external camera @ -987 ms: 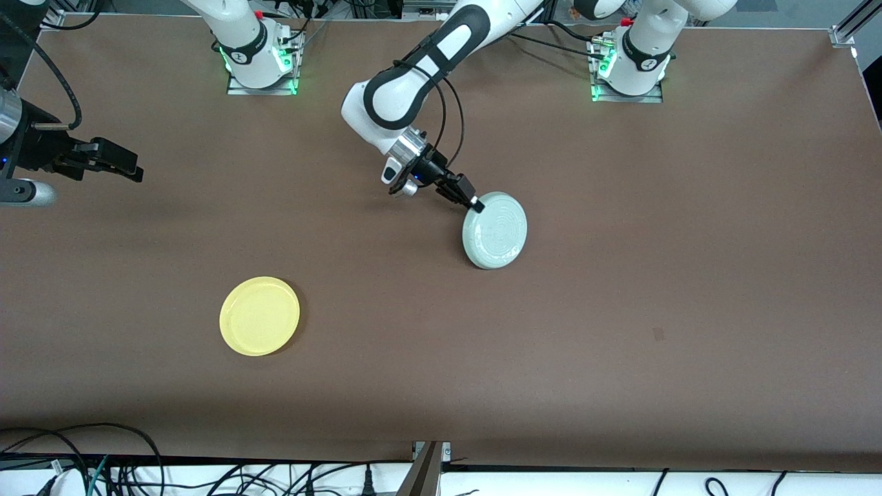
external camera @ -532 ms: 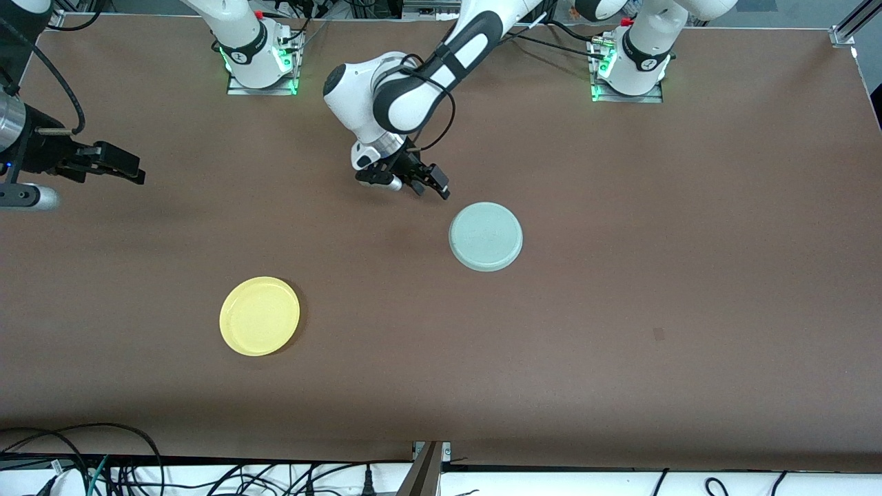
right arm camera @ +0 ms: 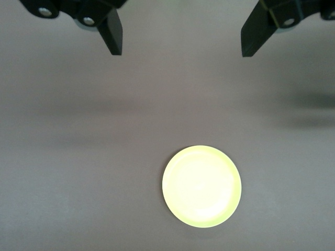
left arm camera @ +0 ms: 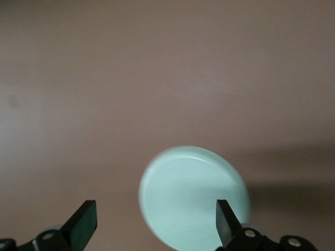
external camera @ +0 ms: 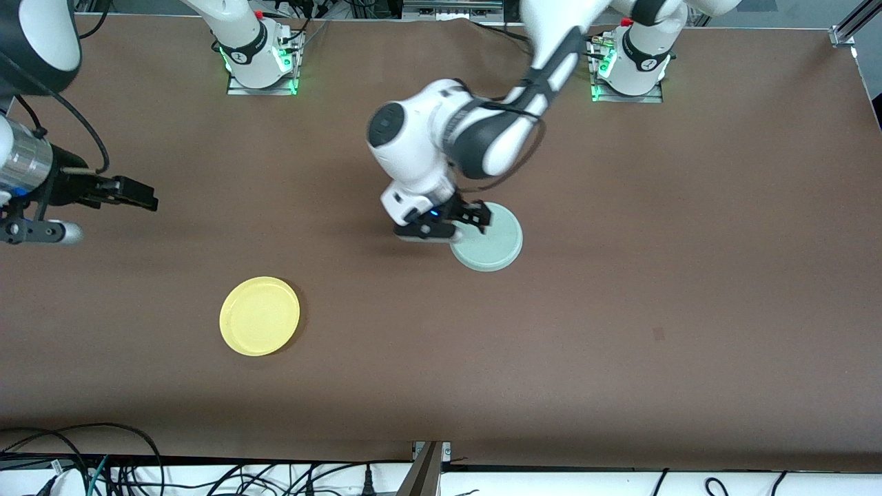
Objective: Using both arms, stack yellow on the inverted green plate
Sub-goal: 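Withdraw the left gripper while the right gripper grasps the yellow plate rim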
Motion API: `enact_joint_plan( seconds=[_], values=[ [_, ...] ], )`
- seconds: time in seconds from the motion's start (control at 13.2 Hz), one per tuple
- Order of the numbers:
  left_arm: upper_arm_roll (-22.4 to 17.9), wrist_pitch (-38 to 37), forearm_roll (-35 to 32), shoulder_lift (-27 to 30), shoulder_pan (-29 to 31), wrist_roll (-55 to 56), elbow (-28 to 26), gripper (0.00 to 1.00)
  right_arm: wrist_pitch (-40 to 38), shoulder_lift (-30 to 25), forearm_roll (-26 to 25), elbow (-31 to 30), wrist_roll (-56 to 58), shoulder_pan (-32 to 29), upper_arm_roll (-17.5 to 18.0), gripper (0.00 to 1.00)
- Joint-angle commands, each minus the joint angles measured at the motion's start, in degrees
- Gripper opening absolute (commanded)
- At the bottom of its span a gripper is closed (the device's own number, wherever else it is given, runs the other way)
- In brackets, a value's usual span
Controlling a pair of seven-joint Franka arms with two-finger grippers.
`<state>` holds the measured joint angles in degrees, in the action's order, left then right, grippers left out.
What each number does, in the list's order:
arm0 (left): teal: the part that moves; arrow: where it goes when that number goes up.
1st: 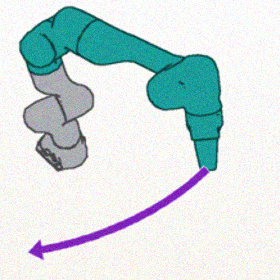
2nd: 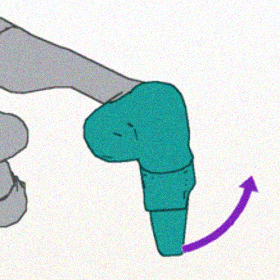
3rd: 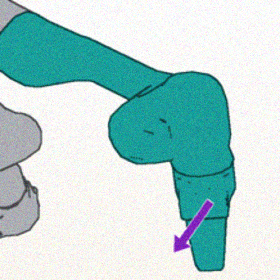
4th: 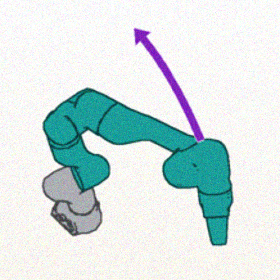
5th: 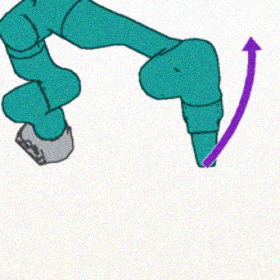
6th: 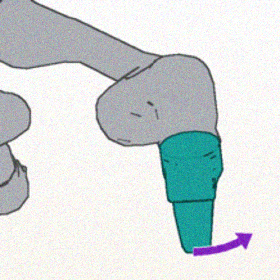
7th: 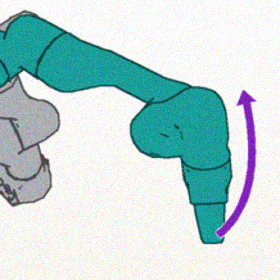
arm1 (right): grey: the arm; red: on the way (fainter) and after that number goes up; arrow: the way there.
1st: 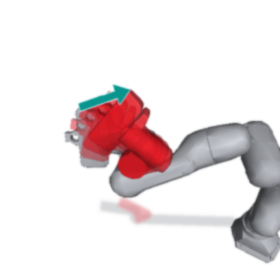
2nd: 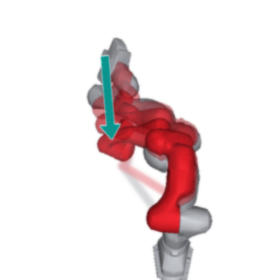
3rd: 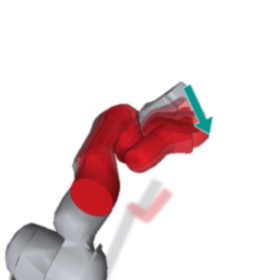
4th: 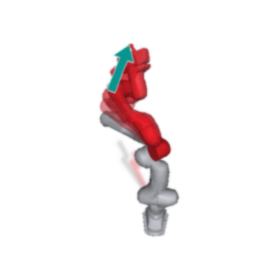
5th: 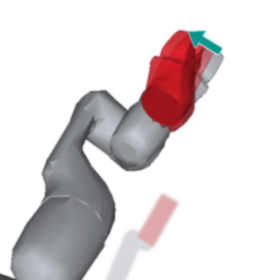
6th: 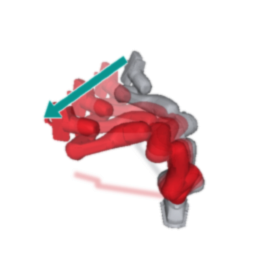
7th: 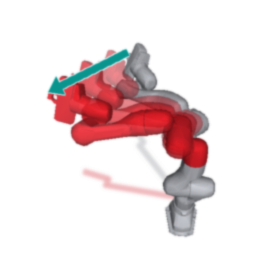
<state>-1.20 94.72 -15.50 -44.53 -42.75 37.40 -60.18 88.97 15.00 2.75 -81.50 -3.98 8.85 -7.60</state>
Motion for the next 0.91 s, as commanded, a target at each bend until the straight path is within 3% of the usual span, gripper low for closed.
enact_joint_plan(
  seconds=[0.0,0.3,0.46,0.61,0.84],
  values=[
    [1.0,-2.2,1.7,6.8,7.6,-7.8,-2.1,1.0,4.2,5.3,-0.8,0.4,2.5,-0.9,0.1,1.0],
    [1.0,-2.5,9.7,12.1,20.9,-15.8,-2.4,1.0,13.4,11.4,-0.2,-3.1,7.5,-1.2,0.2,1.0],
    [1.0,-2.5,10.4,13.7,25.7,-19.2,-2.4,1.0,19.1,12.6,0.9,-7.0,11.4,-2.4,0.2,1.0],
    [1.0,-3.2,10.5,15.3,28.8,-24.7,-2.3,1.0,25.7,14.2,1.7,-10.4,14.9,-3.3,0.2,1.0],
    [1.2,-7.6,10.6,17.9,31.3,-27.0,-2.4,1.0,33.0,19.4,1.8,-10.4,14.4,-3.1,0.4,1.0]
  ],
)
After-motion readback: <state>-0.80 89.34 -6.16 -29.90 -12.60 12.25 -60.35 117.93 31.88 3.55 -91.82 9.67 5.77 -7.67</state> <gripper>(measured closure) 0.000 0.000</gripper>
